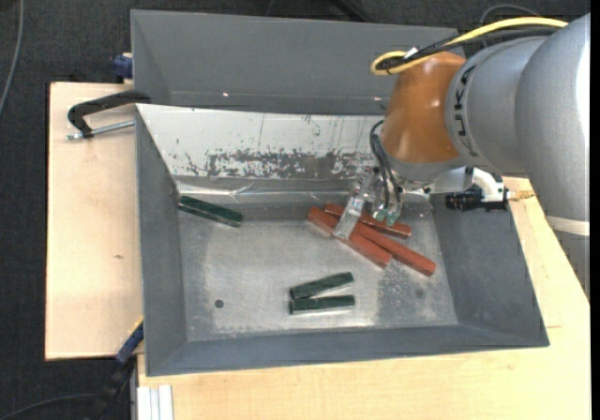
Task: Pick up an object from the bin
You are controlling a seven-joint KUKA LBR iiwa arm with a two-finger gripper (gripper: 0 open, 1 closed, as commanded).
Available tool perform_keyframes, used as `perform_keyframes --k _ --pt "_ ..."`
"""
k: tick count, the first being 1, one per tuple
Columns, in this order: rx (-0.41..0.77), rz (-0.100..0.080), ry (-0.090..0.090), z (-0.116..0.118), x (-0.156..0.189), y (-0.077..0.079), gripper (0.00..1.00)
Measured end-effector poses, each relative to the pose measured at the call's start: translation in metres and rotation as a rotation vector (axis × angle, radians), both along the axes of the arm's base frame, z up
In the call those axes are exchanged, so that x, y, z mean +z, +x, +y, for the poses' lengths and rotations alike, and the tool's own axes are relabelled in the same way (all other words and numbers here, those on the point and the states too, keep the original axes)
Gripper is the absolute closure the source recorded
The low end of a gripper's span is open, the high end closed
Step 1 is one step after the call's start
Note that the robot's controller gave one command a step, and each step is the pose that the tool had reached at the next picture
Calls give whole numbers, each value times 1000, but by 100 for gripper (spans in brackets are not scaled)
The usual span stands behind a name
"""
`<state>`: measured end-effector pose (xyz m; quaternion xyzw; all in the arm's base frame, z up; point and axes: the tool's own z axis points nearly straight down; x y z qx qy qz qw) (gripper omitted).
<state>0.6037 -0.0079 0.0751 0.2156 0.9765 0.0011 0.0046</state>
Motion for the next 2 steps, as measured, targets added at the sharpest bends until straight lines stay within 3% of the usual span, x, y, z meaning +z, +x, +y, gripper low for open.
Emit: perform_keyframes --k 1,2 --pt "0 0 0 0 0 0 100" --pt "2 -1 0 1 67 3 100"
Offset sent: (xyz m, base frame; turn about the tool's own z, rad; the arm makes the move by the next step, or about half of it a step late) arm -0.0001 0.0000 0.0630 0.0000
